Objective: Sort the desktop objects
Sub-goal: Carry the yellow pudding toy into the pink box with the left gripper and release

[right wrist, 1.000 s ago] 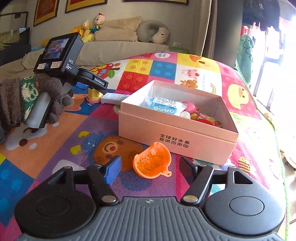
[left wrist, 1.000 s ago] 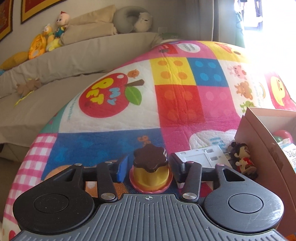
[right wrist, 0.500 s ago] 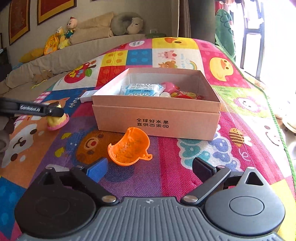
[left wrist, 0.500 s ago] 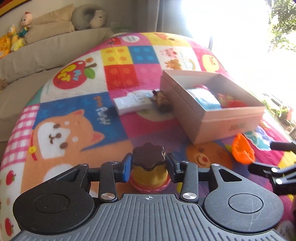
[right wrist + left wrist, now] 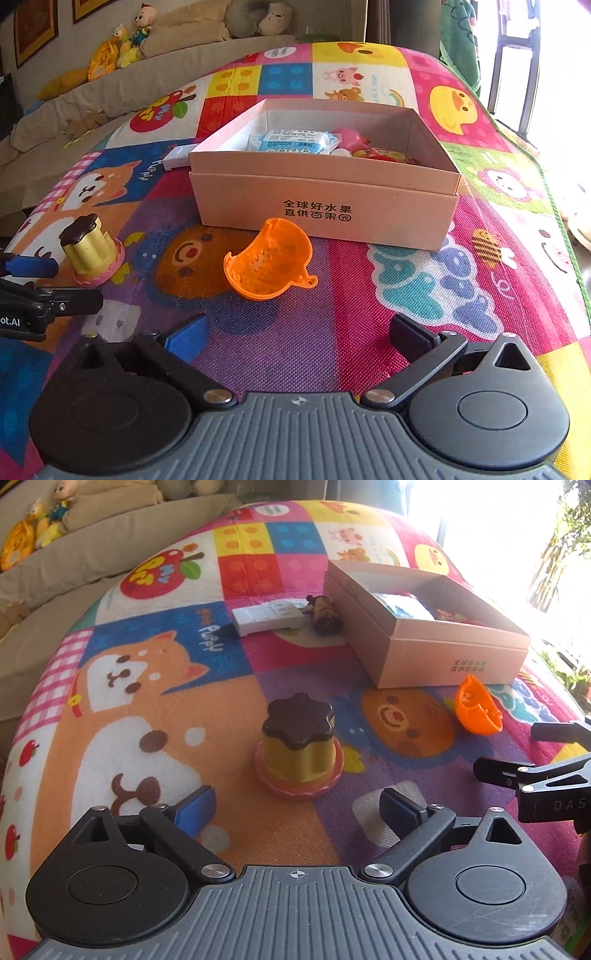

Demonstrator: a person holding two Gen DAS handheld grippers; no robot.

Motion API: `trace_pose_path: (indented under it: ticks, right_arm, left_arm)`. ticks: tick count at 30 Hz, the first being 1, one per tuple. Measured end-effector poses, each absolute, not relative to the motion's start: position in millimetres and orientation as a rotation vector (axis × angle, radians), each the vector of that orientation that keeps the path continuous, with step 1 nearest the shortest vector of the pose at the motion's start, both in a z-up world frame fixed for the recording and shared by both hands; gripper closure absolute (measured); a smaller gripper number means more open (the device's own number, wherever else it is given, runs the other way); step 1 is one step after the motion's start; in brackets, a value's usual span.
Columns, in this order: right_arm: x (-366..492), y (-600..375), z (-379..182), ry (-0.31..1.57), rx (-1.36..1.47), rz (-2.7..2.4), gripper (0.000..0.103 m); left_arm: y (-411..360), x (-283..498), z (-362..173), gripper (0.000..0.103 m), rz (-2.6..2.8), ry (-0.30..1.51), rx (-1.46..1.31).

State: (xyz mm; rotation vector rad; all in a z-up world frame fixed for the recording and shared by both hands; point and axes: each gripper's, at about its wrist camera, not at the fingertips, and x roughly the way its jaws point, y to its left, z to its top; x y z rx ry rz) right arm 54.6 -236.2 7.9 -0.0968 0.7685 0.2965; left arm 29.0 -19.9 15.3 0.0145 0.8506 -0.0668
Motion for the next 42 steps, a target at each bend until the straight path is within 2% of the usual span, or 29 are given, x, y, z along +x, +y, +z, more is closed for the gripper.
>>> trace_pose_path:
  ticks: [9, 21, 22, 24, 29, 31, 35, 36, 42]
  right_arm:
    - [56.2, -235.9, 7.9, 0.786, -0.094, 0.292, 0.000]
    - [52.2, -234.0, 6.9, 0.771, -0.103, 0.282, 0.000]
    - [52.1, -234.1, 7.1, 0.771, -0.104, 0.281, 0.000]
    - [52.0, -233.8, 7.2, 0.769, -0.105, 0.279, 0.000]
    - [52.2, -233.9, 6.9, 0.768, -0.105, 0.279, 0.000]
    - [52.5, -233.9, 6.8, 0.768, -0.104, 0.279, 0.000]
    - [54.2, -227.4, 8.7, 0.758, -0.146, 0.331, 0.000]
    - [54.6, -223.6, 9.7, 0.742, -0.172, 0.339, 0.000]
    - [78.5, -207.8, 16.3, 0.714, -0.208, 0.361, 0.024]
  left_arm:
    - [-26.8, 39.2, 18.8, 0.000, 0.001, 0.955, 0.010]
    - [-26.5, 29.2, 16.2, 0.000, -0.025, 0.856, 0.014]
    - [-27.5, 27.4, 16.3, 0.002, -0.027, 0.828, 0.024]
    - [-29.8, 27.8, 16.3, 0.019, -0.023, 0.789, 0.046]
    - [-29.6, 39.6, 15.7, 0.020, -0.028, 0.769, 0.017]
    - [-31.1, 41.8, 15.2, 0.024, -0.034, 0.761, 0.022]
    - [-33.4, 39.6, 15.9, 0.042, -0.061, 0.746, 0.039]
    - [-33.0, 38.2, 16.0, 0.042, -0.065, 0.747, 0.042]
    - [-27.3, 27.0, 16.3, 0.042, -0.061, 0.749, 0.029]
